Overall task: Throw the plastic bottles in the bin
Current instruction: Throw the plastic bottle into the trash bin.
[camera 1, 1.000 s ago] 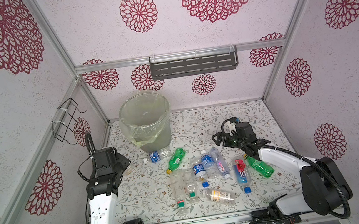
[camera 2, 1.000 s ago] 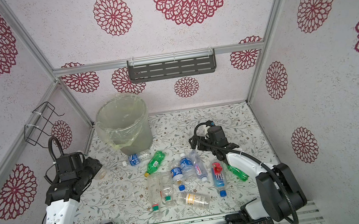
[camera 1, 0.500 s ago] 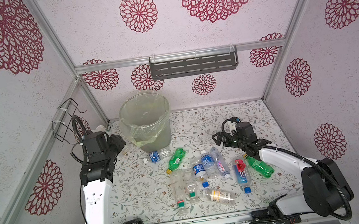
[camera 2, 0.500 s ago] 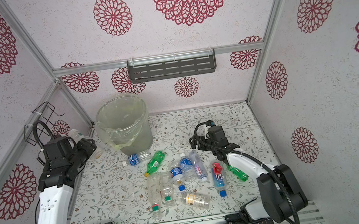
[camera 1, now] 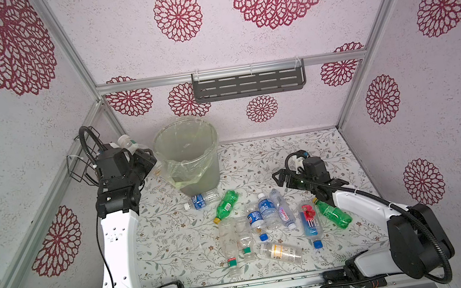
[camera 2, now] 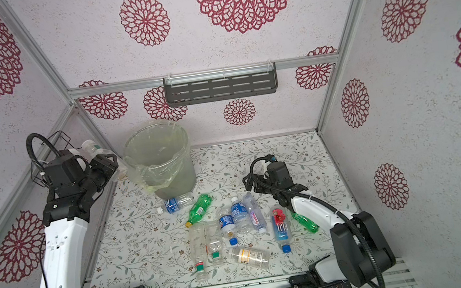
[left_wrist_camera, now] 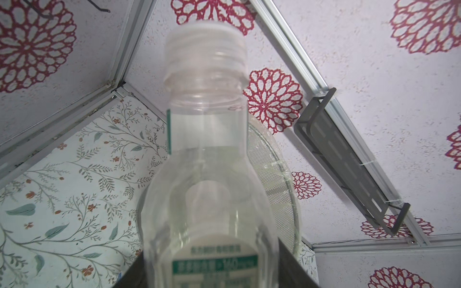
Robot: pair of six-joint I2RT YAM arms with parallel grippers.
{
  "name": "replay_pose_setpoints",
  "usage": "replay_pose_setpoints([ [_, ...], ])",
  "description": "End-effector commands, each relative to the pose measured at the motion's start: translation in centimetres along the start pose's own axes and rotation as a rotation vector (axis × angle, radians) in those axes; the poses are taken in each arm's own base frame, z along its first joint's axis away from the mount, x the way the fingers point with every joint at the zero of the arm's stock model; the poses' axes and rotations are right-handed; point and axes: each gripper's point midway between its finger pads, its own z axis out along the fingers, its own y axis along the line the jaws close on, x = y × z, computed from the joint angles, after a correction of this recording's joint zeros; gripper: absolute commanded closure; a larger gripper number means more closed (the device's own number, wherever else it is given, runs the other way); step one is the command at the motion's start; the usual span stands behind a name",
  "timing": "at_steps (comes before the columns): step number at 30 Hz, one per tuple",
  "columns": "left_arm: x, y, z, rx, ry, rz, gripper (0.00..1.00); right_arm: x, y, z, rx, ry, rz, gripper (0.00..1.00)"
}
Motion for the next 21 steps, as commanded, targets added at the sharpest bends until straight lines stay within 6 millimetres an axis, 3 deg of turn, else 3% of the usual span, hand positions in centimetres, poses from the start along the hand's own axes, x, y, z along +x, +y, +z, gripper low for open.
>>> replay_pose_setpoints([
  [1,-1.3,-1.2,-1.0,0.049,-0.046,-0.001,0.45,-0.9,0.2,-0.8,0.001,-0.042,0.006,0.01],
  [6,-1.0,0.1,-0.8,-0.002,-0.053,-0.011,0.48,-0.9,-0.1,-0.6,0.011,-0.041,0.004,0.01],
  [9,-1.4,-0.5,-0.6,0.007,-0.052,0.000,0.48,-0.9,-0.2,-0.5,0.015,-0.039,0.004,0.01],
  [13,-2.2,-2.3,0.3,0.019,-0.045,0.022,0.47,-1.0,-0.2,-0.6,0.017,-0.048,0.006,0.01],
  [17,-2.0,-6.5,3.7,0.033,0.010,0.113,0.45,-0.9,-0.4,-0.6,0.022,-0.048,0.012,0.01],
  [19,-1.2,-8.7,5.8,0.058,0.068,0.140,0.35,-0.8,-0.5,-0.5,0.023,-0.045,0.016,0.01],
  [21,-0.7,-10.1,7.5,0.069,0.133,0.150,0.02,-0.9,-0.4,-0.5,0.020,-0.043,0.017,0.01],
])
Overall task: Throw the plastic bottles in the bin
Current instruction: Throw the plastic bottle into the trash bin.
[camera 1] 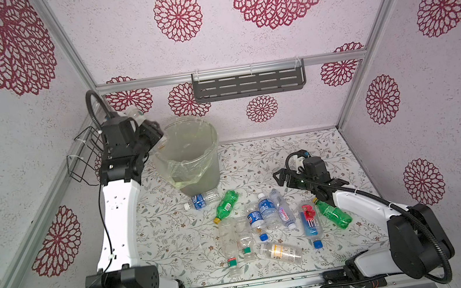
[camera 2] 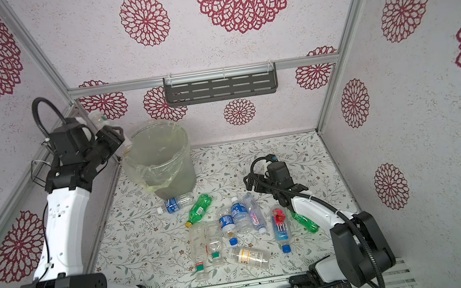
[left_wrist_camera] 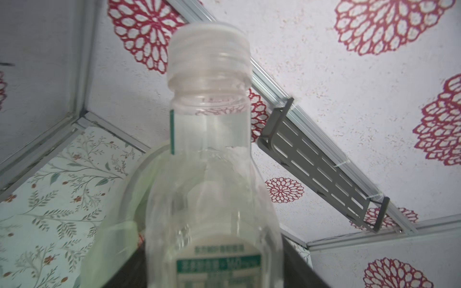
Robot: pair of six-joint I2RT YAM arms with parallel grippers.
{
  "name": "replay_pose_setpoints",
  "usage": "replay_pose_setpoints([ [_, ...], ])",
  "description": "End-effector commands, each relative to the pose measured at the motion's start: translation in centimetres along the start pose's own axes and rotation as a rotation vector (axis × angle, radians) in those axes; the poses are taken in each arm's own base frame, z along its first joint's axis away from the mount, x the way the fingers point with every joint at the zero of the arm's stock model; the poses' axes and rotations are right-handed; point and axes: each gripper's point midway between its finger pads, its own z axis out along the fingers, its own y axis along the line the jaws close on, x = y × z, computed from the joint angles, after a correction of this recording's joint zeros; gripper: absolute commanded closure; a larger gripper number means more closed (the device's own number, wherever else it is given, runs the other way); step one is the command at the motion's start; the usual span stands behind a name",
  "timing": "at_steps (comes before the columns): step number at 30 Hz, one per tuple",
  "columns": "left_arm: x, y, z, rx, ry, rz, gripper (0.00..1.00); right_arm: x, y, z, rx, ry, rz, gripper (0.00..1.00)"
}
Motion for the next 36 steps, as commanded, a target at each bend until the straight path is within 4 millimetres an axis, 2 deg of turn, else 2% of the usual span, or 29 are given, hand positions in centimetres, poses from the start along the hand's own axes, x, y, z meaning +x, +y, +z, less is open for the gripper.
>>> replay_pose_setpoints([
  [1,1.6,-0.8,2.0,-0.022,0.104,0.048,0.03,-0.6,0.0,-0.6,0.001,-0.028,0.014,0.01],
  [5,-1.3,-2.2,-0.7,-0.003,-0.016,0.070,0.03,-0.9,-0.1,-1.4,0.018,-0.047,0.007,0.01],
  [8,-2.0,-2.8,-2.6,0.016,-0.041,0.083,0.03,-0.9,-0.4,-1.7,0.036,-0.049,-0.006,0.01],
  [14,0.4,-3.0,-3.3,0.092,0.007,0.085,0.03,-0.8,-0.6,-1.8,0.051,-0.045,-0.014,0.01],
  [27,6.7,0.1,-2.8,0.102,0.131,0.110,0.03,-0.5,-2.3,-2.2,0.134,-0.060,0.050,0.01],
  [36,8.8,0.3,-3.2,0.126,0.167,0.142,0.03,-0.1,-4.0,-3.2,0.242,-0.039,0.030,0.01],
])
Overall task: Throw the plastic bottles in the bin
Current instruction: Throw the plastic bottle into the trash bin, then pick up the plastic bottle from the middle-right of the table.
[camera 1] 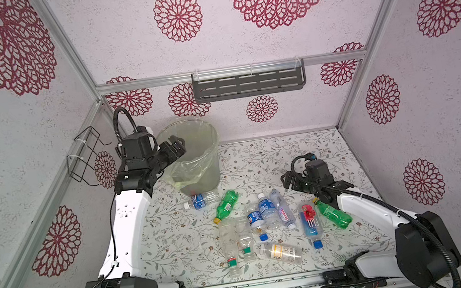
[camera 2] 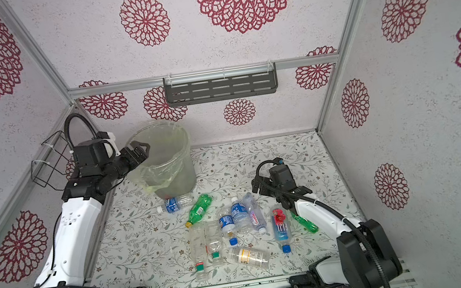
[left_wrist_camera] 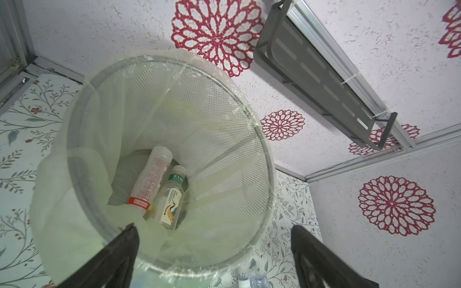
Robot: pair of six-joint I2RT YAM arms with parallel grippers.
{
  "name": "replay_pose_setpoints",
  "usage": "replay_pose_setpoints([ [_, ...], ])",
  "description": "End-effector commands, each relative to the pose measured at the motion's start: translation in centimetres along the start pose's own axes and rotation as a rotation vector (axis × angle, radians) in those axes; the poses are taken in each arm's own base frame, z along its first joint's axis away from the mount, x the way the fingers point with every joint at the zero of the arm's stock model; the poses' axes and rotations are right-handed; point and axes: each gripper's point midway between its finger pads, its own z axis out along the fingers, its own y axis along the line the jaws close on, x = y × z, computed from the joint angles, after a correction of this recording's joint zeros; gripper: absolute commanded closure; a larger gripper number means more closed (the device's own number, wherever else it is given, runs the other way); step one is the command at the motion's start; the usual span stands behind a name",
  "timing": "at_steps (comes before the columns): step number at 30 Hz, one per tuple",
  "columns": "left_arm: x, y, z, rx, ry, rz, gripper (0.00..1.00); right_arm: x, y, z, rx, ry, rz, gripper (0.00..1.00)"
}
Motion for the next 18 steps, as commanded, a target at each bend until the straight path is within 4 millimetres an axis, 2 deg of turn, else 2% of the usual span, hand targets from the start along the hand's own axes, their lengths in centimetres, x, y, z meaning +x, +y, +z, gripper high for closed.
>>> replay_pose_setpoints([
  [1,-0.6,-1.4,-1.1,0.053,-0.038,0.048,0.03,-0.9,-0.8,-1.2,0.061,-0.026,-0.006,0.01],
  [6,0.0,-2.7,-1.9,0.082,-0.046,0.064,0.03,-0.4,-1.3,-1.3,0.100,0.016,-0.017,0.01],
  [12,0.9,-4.2,-2.3,0.118,-0.049,0.111,0.03,0.4,-0.6,-0.9,0.065,0.069,-0.014,0.01],
  [18,3.5,-7.2,-2.8,0.242,-0.048,0.207,0.03,0.2,-1.1,-1.3,0.108,0.087,-0.017,0.01],
])
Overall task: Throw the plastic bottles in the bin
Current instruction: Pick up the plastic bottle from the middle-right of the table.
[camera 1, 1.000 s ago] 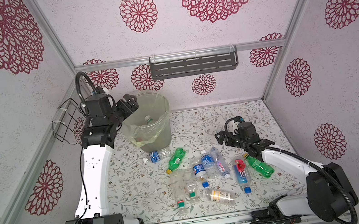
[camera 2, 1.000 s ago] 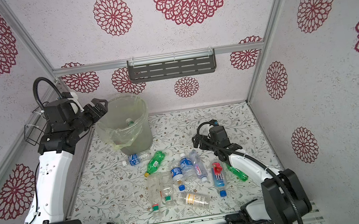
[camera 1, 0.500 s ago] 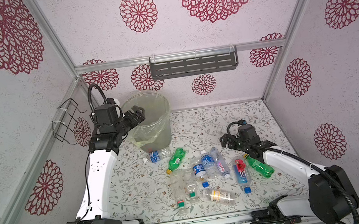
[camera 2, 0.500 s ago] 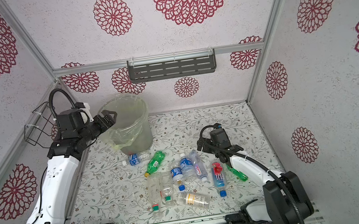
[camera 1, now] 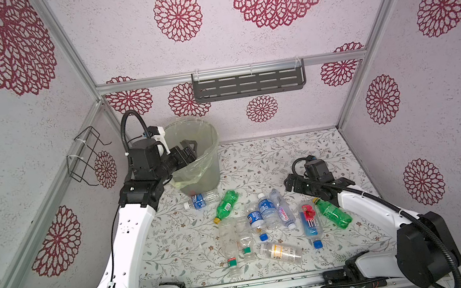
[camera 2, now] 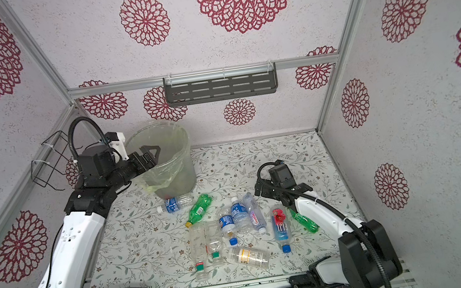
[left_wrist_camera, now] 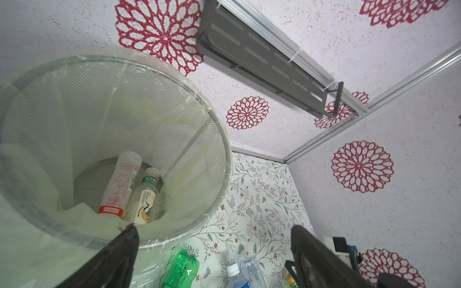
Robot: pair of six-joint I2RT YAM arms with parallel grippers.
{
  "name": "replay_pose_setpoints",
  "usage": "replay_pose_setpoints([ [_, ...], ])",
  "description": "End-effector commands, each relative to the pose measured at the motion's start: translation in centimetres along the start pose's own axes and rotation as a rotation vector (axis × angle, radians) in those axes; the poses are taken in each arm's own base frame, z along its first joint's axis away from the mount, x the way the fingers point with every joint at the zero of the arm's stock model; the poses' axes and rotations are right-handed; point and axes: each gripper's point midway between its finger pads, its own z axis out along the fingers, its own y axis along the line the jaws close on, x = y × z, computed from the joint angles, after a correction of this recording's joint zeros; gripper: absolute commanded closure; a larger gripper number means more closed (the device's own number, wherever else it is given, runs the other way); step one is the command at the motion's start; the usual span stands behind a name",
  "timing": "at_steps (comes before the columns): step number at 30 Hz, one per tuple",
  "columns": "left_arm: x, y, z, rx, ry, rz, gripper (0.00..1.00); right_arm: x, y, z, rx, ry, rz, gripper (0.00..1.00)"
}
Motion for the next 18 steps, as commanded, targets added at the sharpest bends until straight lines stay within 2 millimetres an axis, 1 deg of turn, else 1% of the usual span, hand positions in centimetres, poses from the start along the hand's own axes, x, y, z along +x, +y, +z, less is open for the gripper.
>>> replay_pose_setpoints([
  [1,0.4,-2.7,-0.2,0.100,-0.033,0.076,0.03,-1.0,0.1,-1.0,0.025,-0.006,-0.010,0.01],
  [4,1.9,-3.5,0.6,0.132,-0.008,0.081,0.03,-1.0,-0.2,-1.6,0.040,-0.008,-0.013,0.01],
  [8,3.7,-3.8,1.5,0.134,0.025,0.097,0.03,-0.1,-1.1,-2.0,0.067,0.005,-0.010,0.01],
  [10,4.3,-4.0,1.6,0.136,0.018,0.112,0.03,0.5,-1.6,-2.2,0.082,0.018,-0.009,0.01],
  [14,5.4,-5.0,1.4,0.170,0.002,0.142,0.03,1.3,-2.8,-2.7,0.129,0.041,-0.020,0.01],
  [18,6.8,-4.9,1.8,0.162,0.027,0.157,0.03,2.1,-3.4,-2.9,0.150,0.057,-0.032,0.01],
])
